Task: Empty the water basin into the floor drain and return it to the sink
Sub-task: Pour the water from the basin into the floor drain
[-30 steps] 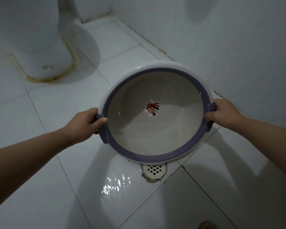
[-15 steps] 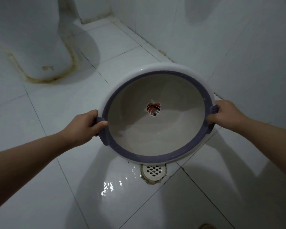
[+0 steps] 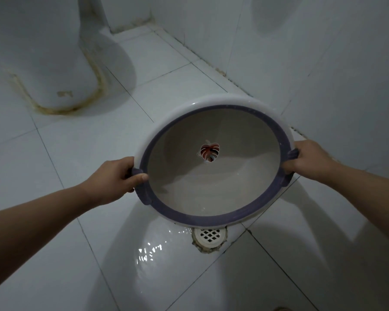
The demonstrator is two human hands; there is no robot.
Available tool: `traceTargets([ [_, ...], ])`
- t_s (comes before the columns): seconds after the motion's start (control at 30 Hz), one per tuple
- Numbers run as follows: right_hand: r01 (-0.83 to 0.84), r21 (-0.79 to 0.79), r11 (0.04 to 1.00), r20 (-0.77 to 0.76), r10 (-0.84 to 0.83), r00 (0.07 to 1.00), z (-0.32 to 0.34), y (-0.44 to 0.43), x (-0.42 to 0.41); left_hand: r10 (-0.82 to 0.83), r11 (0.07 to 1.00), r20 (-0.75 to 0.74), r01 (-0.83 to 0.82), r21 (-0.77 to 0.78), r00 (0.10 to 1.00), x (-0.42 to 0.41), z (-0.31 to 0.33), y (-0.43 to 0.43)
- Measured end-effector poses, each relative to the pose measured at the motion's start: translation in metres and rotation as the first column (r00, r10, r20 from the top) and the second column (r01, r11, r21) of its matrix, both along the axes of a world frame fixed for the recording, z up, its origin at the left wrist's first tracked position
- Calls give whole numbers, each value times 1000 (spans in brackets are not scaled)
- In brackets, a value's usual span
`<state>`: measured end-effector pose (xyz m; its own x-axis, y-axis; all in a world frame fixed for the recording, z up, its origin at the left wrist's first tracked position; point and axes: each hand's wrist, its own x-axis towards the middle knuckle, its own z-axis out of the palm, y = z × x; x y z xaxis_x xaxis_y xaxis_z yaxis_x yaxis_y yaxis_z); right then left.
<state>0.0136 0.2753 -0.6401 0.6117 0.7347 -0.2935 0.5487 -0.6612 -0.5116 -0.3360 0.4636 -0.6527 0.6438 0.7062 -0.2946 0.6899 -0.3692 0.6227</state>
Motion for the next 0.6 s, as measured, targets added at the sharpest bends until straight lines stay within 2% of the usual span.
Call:
traceTargets([
  [0.6,-11,-1,1000,11,11,1000,-1,-1,3,14,994,70,-6,-109,997,-4,-1,1],
])
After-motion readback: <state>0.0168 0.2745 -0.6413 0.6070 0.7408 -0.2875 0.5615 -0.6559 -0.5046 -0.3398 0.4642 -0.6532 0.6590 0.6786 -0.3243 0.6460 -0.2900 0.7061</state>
